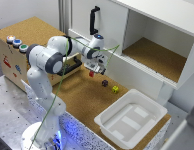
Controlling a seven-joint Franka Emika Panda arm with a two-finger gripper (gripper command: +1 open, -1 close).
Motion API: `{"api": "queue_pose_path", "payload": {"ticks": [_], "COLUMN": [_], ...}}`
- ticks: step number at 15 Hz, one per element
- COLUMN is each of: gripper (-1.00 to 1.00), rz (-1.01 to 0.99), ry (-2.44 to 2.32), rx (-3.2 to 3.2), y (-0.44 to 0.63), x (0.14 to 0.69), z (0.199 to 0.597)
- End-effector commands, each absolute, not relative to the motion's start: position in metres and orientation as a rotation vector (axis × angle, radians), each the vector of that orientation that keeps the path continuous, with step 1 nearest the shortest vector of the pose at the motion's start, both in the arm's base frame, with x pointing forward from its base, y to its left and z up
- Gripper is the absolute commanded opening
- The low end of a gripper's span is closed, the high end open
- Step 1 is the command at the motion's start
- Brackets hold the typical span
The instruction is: Put the pink object on the table
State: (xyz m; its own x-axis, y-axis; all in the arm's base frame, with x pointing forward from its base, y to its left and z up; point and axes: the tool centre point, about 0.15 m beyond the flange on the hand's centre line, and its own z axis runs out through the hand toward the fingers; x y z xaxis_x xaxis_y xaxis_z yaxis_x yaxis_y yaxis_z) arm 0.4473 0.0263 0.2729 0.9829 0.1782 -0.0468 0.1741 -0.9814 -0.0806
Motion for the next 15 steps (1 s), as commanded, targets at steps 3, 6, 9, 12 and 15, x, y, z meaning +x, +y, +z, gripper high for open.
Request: {"api": "queue_pose_path", "payload": {"ticks": [3,6,9,12,15], "gripper": [-1.0,-1.0,-1.0,-1.0,-1.0], "rz": [0.335,0.332,0.302,0.267,0.241], "ry": [-0.228,-0.195,-0.149,-0.073,-0.044], "rx": [-2.997,-2.994,-2.996,-2.991,-2.977], "y": [0.038,0.047,0.049,0.047,0.052], "x": [0.481,0.485,0.491,0.494,0.498], "z": [0.274,0.264,0.252,0.239,0.227]}}
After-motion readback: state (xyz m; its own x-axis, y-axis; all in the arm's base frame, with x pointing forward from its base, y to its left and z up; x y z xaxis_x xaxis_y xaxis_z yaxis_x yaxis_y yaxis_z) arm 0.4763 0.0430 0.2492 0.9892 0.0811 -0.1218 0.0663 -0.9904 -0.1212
